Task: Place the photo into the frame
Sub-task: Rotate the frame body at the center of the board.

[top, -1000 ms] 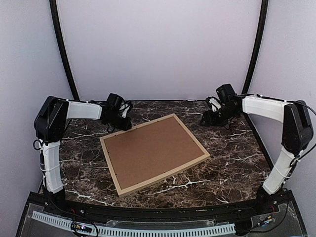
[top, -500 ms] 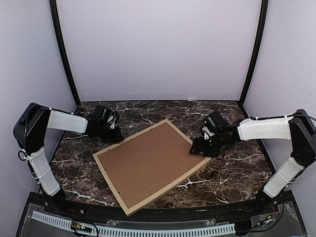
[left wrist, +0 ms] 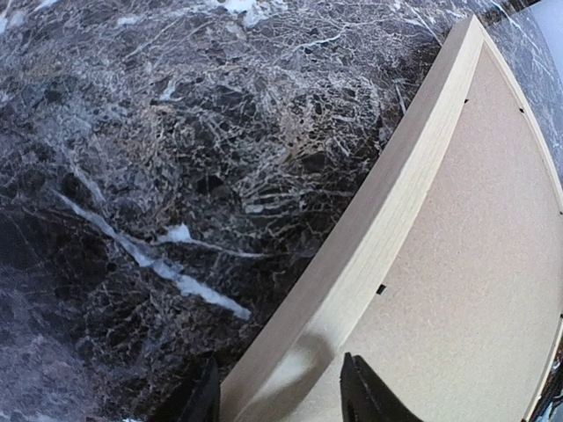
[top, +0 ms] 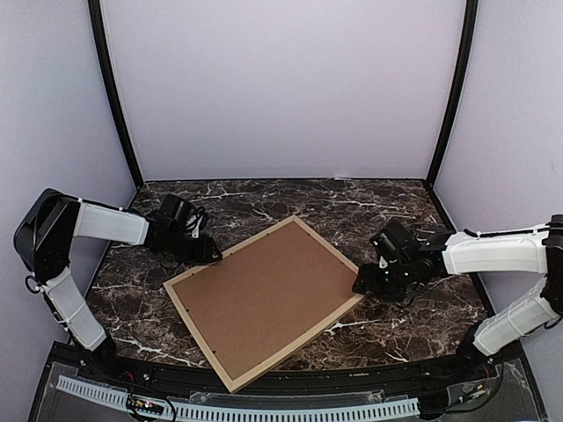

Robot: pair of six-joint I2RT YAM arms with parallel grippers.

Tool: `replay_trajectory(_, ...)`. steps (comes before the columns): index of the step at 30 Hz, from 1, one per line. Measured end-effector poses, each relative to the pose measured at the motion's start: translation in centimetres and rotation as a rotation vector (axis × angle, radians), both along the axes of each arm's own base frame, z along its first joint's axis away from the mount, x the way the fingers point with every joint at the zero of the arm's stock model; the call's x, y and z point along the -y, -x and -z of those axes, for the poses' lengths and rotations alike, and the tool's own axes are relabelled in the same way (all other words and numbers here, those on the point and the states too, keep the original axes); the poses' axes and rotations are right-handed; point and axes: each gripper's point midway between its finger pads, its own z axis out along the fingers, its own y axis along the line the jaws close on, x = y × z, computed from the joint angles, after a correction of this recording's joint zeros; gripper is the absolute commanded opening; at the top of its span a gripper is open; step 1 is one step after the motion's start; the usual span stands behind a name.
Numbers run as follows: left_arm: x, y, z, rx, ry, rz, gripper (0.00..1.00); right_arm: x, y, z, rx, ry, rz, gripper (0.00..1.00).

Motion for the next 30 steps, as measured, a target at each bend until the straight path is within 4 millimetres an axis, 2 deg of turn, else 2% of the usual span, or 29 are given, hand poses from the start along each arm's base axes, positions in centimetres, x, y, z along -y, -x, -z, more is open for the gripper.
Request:
replay_trajectory(3,0.3,0.1,-0.1,-0.005,0.013,0.011,0.55,0.0,1.2,1.4,-0.039,-0.003,0.0,0.76)
replay_trajectory(6,0.5,0.2,-0.1,-0.008,0.024,0.025,0.58,-0.6,1.5,2.3,-0.062,-0.015,-0.003,0.75)
replay_trajectory(10,0.9,0.3,-0.2,-0.012,0.048,0.047,0.6,-2.2,0.3,2.3,-0.035,-0.05,-0.01,0.75)
replay_trajectory(15,0.8,0.3,-0.1,-0.014,0.054,0.052,0.59,-2.7,-1.0,2.4,-0.049,-0.013,-0.016,0.75)
replay_trajectory(21,0.9,1.5,0.2,-0.015,0.05,0.071,0.51,-2.1,-5.1,2.4,-0.035,0.006,-0.003,0.73)
replay_trajectory(24,2.0,3.3,1.0,-0.038,0.035,0.114,0.48,-1.3,-8.0,2.3,-0.024,0.013,0.002,0.73)
replay_trajectory(30,5.4,7.7,1.0,-0.078,0.03,0.196,0.46,-0.4,-15.1,1.9,0.014,0.057,-0.037,0.73)
